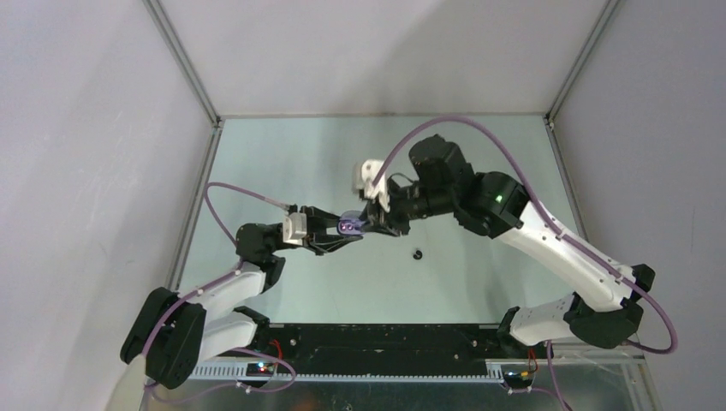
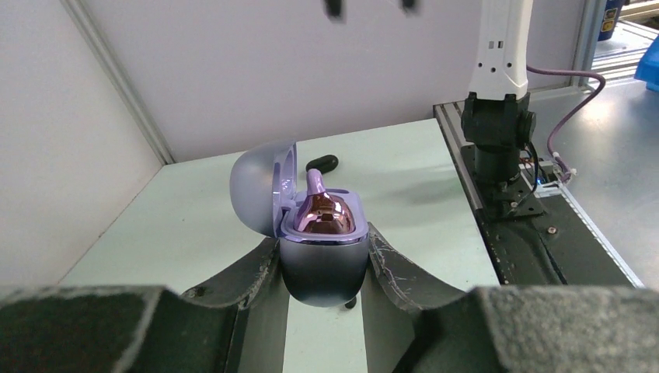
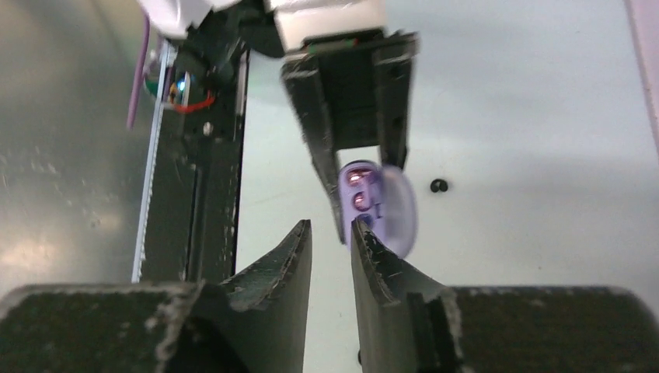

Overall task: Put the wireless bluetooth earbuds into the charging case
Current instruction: Place the earbud in the charging case.

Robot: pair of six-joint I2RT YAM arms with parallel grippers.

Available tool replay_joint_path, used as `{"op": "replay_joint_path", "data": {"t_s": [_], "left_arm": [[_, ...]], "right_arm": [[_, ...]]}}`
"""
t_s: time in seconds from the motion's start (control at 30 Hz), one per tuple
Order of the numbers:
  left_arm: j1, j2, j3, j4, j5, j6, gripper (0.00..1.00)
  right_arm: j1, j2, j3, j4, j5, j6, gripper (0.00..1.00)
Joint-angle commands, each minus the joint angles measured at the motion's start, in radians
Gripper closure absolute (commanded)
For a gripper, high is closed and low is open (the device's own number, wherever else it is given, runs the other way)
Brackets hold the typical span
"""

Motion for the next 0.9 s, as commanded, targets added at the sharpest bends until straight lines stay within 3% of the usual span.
{"op": "replay_joint_path", "data": {"t_s": [0.0,0.43,0.87], "left_arm": [[0.000,-0.010,0.003,0.026,0.021,0.034,1.00],[-0.001,-0.015,0.001,-0.003,0.026,0.044,1.00],[-0.007,-0.017,-0.001,-0.029,0.024,0.053,1.00]], "right_arm": [[0.073,-0.027,-0.087,-0.042,0.074,-0.193,0.67],[0.123,0.001,-0.128,0.020,0.189,-0.246,0.35],[0.190,0.028,-0.127,0.071,0.325,-0.221,0.33]]}}
